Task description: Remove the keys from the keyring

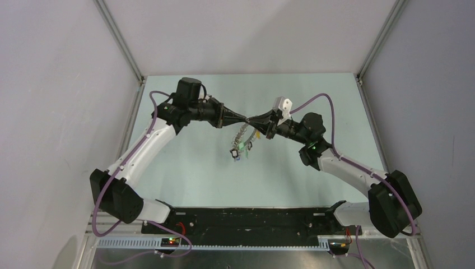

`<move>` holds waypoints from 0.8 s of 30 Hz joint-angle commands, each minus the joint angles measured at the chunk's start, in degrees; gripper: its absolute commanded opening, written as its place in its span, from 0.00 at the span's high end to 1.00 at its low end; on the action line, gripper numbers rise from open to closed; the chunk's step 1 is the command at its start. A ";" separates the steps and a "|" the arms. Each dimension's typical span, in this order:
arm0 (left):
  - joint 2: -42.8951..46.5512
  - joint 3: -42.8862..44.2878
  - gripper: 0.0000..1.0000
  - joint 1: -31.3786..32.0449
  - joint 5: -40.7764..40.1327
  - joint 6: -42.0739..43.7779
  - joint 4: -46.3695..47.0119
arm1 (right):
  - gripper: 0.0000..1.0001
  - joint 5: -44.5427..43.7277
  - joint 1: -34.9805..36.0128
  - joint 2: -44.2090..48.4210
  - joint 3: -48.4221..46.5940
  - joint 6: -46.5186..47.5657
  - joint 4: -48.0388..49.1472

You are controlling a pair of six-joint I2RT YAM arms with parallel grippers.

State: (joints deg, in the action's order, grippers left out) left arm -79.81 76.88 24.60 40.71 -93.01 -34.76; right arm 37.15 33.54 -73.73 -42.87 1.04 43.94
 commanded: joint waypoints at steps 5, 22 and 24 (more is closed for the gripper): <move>3.10 -1.17 1.00 -1.08 0.31 -0.94 3.60 | 1.00 3.85 -1.61 2.52 -0.38 -6.23 6.30; 2.55 -2.42 1.00 0.52 1.34 -0.26 4.84 | 1.00 4.16 -3.89 -1.59 -0.10 -21.76 21.54; 2.43 -2.36 1.00 0.54 1.64 -0.17 5.01 | 1.00 5.57 -4.44 -2.01 -0.11 -23.35 23.08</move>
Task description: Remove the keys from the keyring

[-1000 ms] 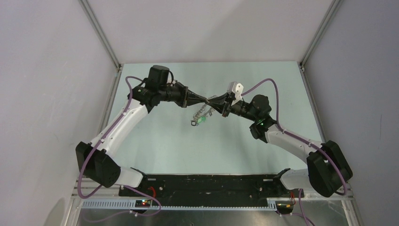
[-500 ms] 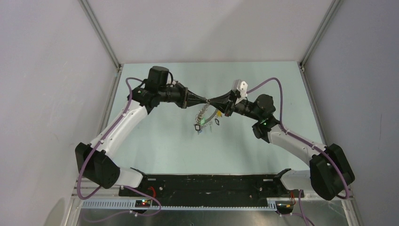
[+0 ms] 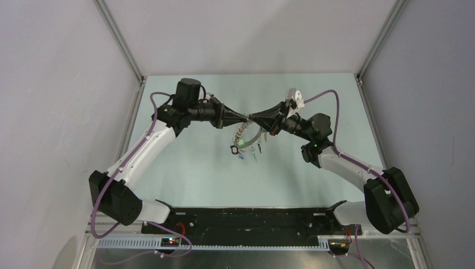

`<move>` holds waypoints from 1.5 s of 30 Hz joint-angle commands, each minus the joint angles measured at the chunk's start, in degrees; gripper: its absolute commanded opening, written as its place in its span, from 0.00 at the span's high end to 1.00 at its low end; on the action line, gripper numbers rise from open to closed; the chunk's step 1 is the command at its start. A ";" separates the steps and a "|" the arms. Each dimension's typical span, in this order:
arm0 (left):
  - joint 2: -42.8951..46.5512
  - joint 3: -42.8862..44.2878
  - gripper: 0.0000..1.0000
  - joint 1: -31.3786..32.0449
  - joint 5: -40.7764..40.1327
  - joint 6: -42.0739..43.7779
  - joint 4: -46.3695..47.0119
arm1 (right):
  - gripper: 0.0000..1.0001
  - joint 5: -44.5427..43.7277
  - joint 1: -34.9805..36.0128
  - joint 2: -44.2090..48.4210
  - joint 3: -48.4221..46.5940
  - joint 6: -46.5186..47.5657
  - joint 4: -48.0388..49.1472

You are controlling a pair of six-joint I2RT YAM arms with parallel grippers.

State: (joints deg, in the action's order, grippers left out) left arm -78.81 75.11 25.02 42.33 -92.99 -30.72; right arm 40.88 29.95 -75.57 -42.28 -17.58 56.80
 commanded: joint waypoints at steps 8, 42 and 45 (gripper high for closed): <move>0.08 1.71 1.00 -0.49 1.16 0.98 1.27 | 1.00 9.24 -2.59 0.71 -0.62 -8.93 9.70; -6.94 17.20 1.00 2.39 0.47 19.08 1.37 | 1.00 -1.67 4.44 -1.94 -14.90 16.80 -45.09; -7.56 18.14 1.00 2.41 1.65 26.48 1.43 | 0.75 0.41 4.05 -1.84 -14.60 15.76 -44.14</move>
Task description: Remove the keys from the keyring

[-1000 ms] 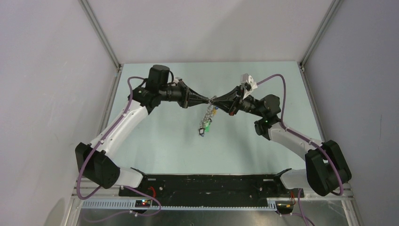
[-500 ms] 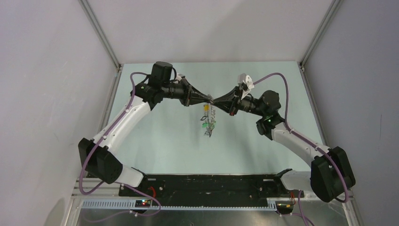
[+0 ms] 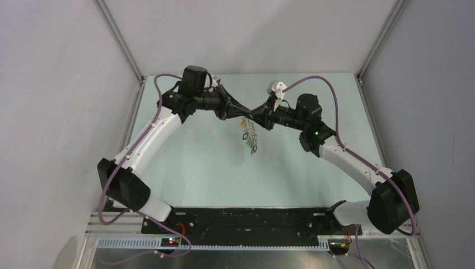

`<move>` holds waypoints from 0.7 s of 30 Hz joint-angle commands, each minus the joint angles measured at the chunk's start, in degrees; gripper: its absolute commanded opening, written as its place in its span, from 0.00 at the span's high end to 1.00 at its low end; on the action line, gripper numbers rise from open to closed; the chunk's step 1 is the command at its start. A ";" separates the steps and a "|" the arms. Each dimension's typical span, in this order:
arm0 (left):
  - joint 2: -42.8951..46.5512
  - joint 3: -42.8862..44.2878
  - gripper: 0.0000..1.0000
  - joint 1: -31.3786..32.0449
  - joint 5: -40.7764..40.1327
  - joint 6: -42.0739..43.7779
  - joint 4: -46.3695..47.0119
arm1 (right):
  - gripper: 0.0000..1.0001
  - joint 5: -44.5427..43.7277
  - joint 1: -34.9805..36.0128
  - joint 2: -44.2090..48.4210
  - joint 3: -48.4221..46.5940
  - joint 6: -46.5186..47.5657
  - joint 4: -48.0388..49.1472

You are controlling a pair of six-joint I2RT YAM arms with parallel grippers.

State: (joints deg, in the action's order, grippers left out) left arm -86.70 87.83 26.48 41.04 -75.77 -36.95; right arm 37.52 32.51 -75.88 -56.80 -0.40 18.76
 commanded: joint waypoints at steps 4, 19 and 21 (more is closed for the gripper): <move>0.06 5.05 1.00 0.91 5.01 16.88 7.45 | 0.57 6.21 -0.13 1.80 3.37 -2.09 -1.89; -5.89 19.43 1.00 3.08 -10.19 43.91 -22.11 | 0.53 10.77 -8.53 9.50 9.06 -0.07 -1.80; -6.23 21.21 1.00 4.03 -14.54 46.34 -24.22 | 0.54 10.63 -9.12 9.89 9.29 -0.01 -1.76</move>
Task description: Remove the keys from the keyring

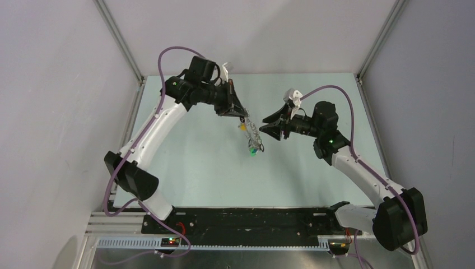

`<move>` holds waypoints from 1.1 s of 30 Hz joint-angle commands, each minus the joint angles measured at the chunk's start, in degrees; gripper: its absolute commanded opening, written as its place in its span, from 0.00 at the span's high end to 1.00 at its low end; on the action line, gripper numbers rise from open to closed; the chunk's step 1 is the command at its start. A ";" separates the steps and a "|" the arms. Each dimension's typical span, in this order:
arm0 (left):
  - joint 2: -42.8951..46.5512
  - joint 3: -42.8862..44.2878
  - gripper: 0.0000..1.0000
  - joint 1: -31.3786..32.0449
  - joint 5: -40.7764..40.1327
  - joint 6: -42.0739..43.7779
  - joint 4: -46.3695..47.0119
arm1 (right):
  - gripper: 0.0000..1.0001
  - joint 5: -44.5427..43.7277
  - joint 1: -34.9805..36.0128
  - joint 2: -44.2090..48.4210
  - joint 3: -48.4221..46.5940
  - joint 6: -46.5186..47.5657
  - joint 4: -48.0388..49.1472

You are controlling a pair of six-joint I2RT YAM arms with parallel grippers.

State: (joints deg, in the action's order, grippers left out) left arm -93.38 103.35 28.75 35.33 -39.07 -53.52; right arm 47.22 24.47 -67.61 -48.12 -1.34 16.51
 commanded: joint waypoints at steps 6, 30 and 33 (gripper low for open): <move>-0.74 10.42 1.00 6.33 -17.17 17.14 -12.40 | 0.54 -0.58 -1.87 2.03 0.75 1.09 0.80; 4.01 10.38 1.00 19.68 -42.13 48.30 -10.77 | 0.55 3.65 -2.32 -1.45 1.45 4.04 12.53; 7.66 5.74 1.00 20.30 -42.32 52.97 -6.47 | 0.55 6.91 -2.67 -2.64 1.45 3.28 15.98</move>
State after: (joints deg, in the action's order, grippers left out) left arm -92.62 111.81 47.94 -4.71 5.30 -67.88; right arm 49.67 22.37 -68.82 -46.72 2.35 25.65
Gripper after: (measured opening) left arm 0.017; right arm 0.454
